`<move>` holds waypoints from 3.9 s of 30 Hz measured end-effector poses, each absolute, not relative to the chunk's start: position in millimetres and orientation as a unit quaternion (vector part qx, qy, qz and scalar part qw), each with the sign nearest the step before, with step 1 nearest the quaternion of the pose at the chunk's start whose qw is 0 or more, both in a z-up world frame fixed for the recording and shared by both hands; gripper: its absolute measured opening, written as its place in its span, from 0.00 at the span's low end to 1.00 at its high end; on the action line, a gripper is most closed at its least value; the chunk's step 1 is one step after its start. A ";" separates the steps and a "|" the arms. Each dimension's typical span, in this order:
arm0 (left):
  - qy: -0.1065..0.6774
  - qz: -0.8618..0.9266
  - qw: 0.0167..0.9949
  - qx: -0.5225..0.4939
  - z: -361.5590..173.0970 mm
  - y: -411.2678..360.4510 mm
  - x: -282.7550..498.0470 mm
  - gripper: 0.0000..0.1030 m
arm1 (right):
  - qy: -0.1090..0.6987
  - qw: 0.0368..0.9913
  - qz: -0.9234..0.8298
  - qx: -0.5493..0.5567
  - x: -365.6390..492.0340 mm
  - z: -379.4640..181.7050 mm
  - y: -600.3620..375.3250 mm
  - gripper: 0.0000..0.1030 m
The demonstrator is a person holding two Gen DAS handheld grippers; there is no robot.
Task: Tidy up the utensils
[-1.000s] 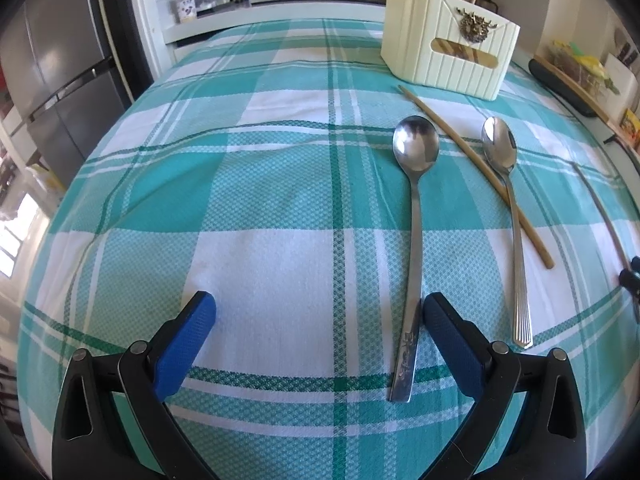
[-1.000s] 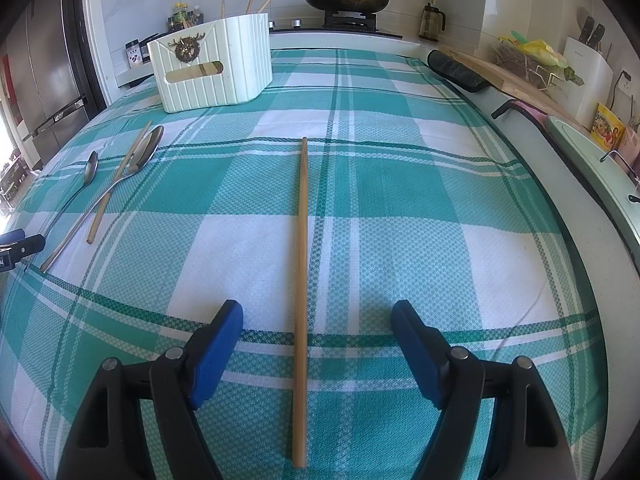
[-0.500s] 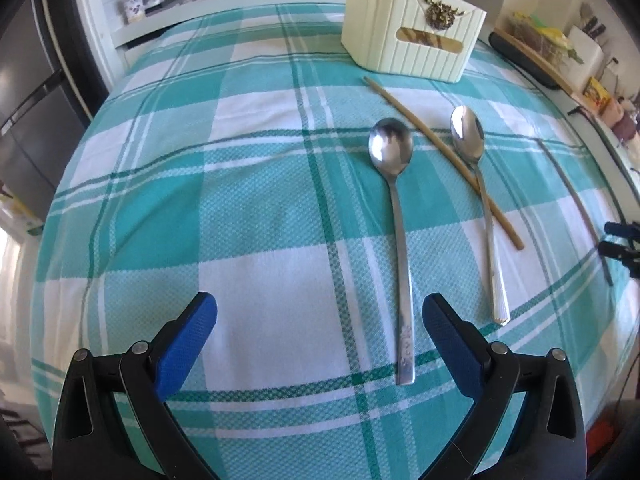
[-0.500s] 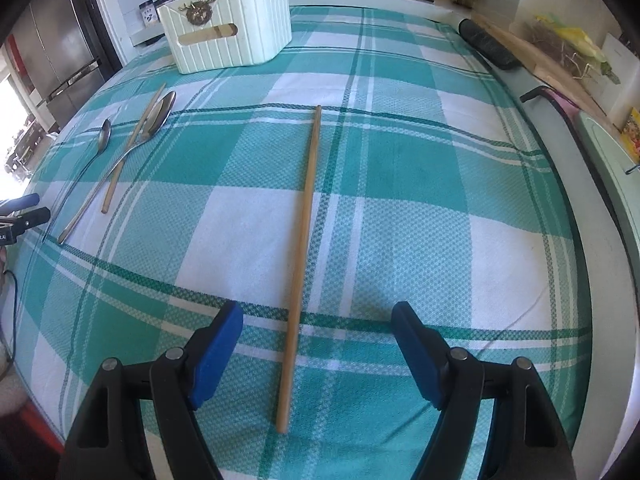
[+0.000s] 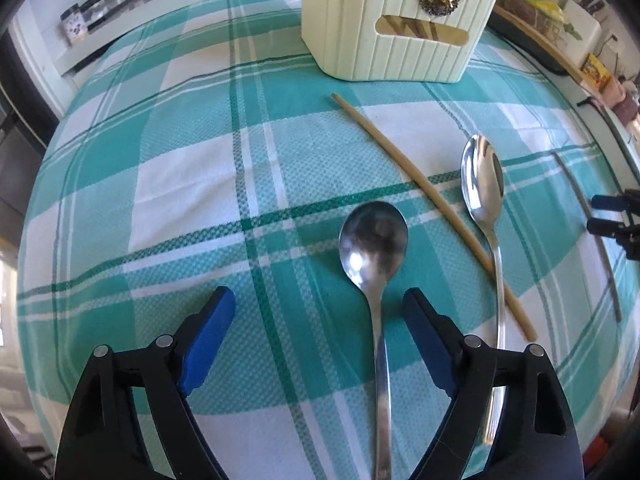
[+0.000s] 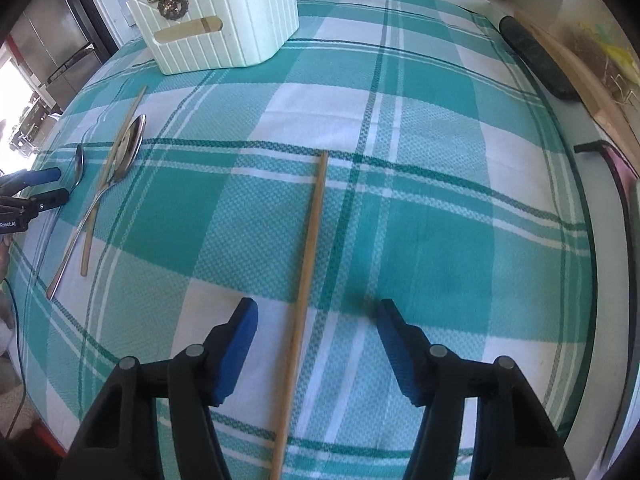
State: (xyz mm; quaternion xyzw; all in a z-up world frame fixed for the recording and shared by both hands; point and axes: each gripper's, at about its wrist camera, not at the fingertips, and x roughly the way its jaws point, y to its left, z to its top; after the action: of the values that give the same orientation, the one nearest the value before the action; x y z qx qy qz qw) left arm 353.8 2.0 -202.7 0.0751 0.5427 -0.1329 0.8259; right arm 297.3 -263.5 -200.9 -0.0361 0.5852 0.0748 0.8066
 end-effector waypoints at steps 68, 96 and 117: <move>0.385 -0.121 0.912 -0.067 -34.5 -27.4 531.8 0.34 | 0.329 0.935 0.132 0.021 498.6 -26.2 -177.7 0.06; 0.453 -0.199 0.867 0.062 -156.3 -56.8 278.4 0.67 | 0.409 0.904 0.071 0.104 210.7 -172.1 -231.6 0.49; 0.416 -0.162 0.895 0.019 -172.7 -41.1 253.1 0.04 | 0.400 0.911 0.085 0.047 173.4 -171.3 -208.0 0.49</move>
State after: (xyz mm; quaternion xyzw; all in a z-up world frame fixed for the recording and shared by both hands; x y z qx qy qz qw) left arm 253.1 -41.1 -172.7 0.0187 0.4157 -0.1623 0.8947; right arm 173.4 -208.0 -171.3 0.0474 0.3997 0.0854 0.9114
